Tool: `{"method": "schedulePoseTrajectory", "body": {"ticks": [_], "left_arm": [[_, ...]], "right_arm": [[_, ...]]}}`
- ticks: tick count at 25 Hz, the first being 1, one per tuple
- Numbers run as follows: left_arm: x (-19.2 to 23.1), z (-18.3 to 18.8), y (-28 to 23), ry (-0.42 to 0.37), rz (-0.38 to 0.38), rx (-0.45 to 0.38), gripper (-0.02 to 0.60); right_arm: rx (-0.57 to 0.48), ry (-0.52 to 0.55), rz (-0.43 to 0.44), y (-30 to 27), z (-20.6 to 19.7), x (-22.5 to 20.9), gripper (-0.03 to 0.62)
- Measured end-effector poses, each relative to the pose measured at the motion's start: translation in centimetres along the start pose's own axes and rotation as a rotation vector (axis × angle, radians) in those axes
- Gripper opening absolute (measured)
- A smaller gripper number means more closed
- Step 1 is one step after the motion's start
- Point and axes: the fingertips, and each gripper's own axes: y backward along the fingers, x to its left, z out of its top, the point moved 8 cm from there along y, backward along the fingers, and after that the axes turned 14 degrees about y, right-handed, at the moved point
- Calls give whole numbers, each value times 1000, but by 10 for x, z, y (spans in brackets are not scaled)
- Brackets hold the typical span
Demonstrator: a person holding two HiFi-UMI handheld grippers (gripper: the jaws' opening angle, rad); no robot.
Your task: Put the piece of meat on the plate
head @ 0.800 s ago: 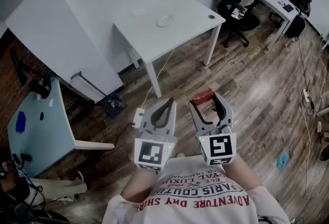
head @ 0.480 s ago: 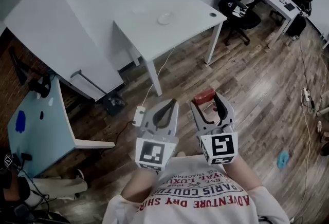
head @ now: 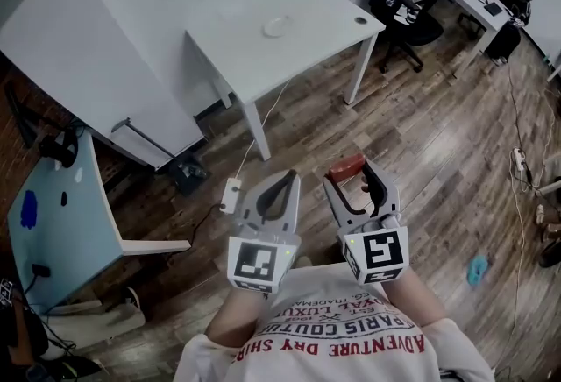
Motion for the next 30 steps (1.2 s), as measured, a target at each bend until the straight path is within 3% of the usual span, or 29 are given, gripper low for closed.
{"method": "schedulePoseTrajectory", "body": {"ticks": [11,23,30], "left_arm": [[7,3,-89,-35,88,32,8],[-23,26,-238,18,240,-39,8],[-37,24,-303,70,255,-22,8]], "right_arm": [[-5,-36,110,-66,-23,-75,290],[-66,45,257,-143,-41,-229,290],[-58,46,321,-177,-63,-283,290]]}}
